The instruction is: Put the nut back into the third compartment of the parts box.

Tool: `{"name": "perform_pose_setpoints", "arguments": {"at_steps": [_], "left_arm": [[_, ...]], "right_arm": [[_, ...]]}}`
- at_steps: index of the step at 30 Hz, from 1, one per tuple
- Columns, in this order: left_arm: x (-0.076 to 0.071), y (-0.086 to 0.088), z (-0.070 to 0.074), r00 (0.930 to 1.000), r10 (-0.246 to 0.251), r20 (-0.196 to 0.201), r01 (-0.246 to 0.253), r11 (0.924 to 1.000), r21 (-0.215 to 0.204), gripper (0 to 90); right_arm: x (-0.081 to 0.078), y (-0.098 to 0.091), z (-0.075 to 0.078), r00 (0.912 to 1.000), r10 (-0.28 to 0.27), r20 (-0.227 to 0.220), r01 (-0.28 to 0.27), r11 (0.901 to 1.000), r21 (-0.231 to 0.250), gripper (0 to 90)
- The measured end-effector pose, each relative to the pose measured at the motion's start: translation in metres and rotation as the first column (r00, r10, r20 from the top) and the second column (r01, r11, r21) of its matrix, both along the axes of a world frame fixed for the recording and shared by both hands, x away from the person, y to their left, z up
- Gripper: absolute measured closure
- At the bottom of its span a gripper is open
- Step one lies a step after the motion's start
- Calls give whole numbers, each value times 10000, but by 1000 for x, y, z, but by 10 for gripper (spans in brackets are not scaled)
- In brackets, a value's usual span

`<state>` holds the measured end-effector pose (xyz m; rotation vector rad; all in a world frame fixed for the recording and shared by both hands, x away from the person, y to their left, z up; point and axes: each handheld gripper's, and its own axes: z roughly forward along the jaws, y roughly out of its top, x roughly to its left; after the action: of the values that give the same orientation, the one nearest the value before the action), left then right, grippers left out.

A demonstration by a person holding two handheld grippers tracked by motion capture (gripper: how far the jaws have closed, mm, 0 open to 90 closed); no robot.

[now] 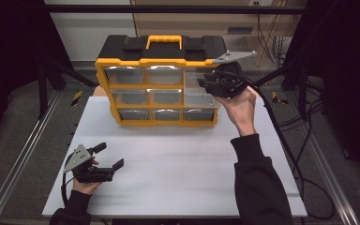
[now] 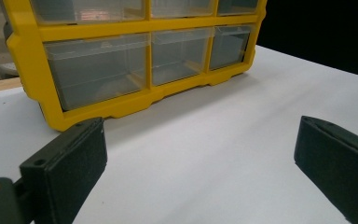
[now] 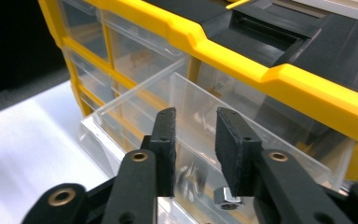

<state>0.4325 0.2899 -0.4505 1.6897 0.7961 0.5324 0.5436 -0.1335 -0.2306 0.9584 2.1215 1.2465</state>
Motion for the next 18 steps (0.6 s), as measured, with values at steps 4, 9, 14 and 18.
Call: {"name": "perform_pose_setpoints", "arguments": {"at_steps": [4, 9, 14, 18], "left_arm": [[0, 0, 0, 10000, -2, 0, 2, 10000, -7, 23], [0, 1, 1, 10000, 20, 34, -20, 10000, -36, 23], [0, 1, 1, 10000, 28, 30, -28, 10000, -27, 23], [0, 1, 1, 10000, 56, 46, -56, 10000, -39, 22]], "right_arm": [[-4, -1, 3, 9985, -15, 555, -4, 9994, 349, 584], [-20, -7, 10, 9858, -89, 1679, -76, 9952, 973, 393], [-38, -19, 8, 9663, -418, 2540, -65, 9825, 1864, 185], [-51, -27, -2, 9615, -660, 2667, 103, 9787, 2049, 65]]}}
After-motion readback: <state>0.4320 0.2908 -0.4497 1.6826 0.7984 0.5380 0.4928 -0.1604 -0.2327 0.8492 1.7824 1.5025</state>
